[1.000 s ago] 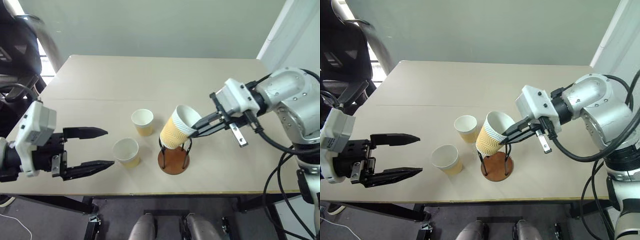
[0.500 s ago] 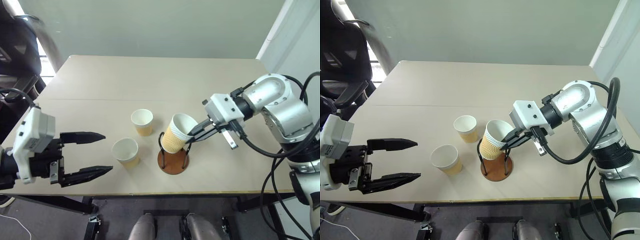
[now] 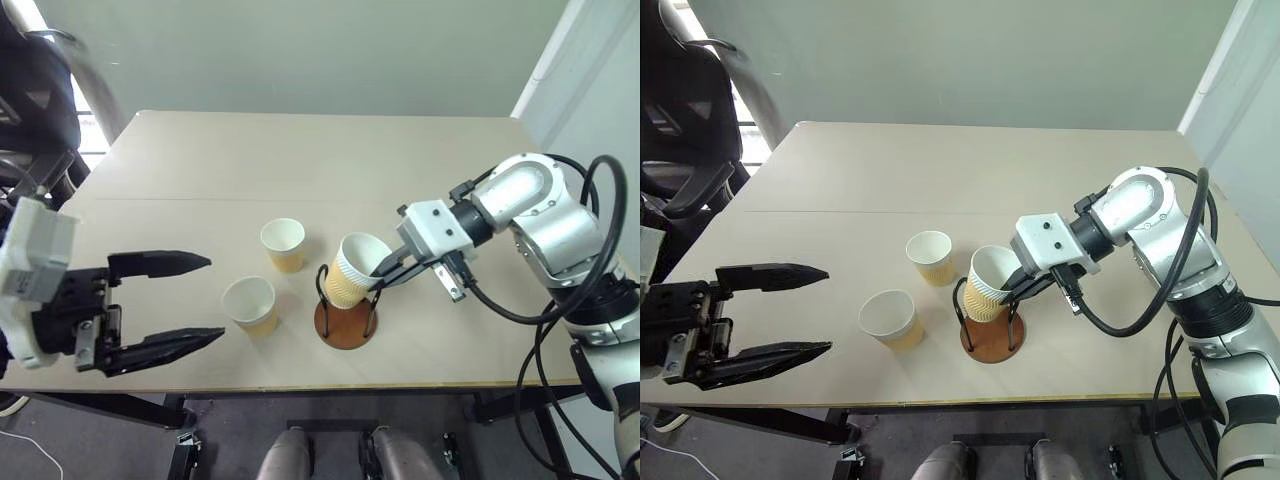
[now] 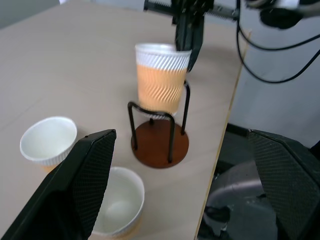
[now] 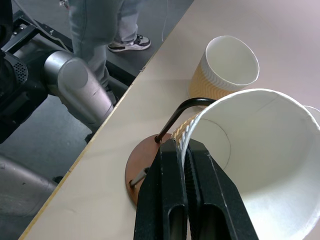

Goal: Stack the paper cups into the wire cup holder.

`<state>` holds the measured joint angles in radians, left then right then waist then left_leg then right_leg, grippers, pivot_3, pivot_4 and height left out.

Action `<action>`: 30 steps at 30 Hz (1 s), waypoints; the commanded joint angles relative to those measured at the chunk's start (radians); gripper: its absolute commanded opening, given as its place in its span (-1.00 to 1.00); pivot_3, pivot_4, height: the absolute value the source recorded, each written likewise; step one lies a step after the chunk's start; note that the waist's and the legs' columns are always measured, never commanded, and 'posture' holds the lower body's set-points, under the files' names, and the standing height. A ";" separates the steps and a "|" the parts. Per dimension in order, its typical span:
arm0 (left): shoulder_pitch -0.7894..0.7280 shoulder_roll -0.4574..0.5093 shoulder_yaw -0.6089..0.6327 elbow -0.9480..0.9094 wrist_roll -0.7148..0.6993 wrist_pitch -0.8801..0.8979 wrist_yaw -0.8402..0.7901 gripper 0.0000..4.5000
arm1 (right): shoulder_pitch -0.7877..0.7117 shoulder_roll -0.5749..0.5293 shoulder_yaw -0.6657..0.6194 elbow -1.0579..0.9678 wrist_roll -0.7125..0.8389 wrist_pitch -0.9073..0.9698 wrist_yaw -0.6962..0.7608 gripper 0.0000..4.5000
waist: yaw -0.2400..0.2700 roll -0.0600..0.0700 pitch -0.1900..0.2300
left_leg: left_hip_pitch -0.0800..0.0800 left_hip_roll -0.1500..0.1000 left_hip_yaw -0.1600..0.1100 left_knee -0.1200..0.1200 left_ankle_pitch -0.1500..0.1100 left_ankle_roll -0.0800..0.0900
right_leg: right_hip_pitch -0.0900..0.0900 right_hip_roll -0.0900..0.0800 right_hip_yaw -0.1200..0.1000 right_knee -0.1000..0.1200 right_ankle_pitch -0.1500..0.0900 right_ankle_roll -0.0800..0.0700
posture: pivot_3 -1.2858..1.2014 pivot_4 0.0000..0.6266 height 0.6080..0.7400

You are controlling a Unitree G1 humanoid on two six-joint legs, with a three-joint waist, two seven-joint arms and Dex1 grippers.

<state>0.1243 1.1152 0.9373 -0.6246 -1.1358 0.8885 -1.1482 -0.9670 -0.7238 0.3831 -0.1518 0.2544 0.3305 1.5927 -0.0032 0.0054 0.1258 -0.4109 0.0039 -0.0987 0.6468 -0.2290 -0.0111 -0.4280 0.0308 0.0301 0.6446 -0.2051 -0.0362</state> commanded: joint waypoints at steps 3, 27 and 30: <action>0.017 -0.007 0.046 -0.017 -0.019 0.004 0.014 1.00 | -0.005 0.004 0.004 -0.001 -0.014 -0.025 0.009 -0.98 | 0.000 0.000 0.000 | 0.000 0.000 0.000 0.000 0.000 0.000 | 0.000 0.000 0.000 0.000 0.000 0.000 | 0.03 -0.52 1.00; 0.057 0.013 0.036 -0.013 0.039 -0.016 -0.004 1.00 | -0.037 0.009 -0.003 0.083 -0.090 -0.078 -0.011 0.59 | -0.001 0.000 0.000 | 0.000 0.000 0.000 0.000 0.000 0.000 | 0.000 0.000 0.000 0.000 -0.001 -0.001 | 0.03 -0.52 1.00; 0.084 0.033 -0.004 -0.007 0.119 -0.038 -0.041 1.00 | -0.043 -0.027 -0.044 0.106 -0.089 -0.067 -0.018 0.98 | 0.000 0.000 0.000 | 0.000 0.001 0.000 0.000 0.000 0.000 | 0.000 0.000 0.000 0.000 -0.001 -0.001 | 0.03 -0.52 1.00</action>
<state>0.1982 1.1312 0.9481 -0.6357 -1.0645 0.8756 -1.1663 -0.9801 -0.7241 0.4016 -0.0463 0.1642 0.2640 1.5868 -0.0032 0.0056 0.1260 -0.4109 0.0044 -0.0988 0.6464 -0.2295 -0.0114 -0.4281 0.0310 0.0303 0.6440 -0.2058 -0.0373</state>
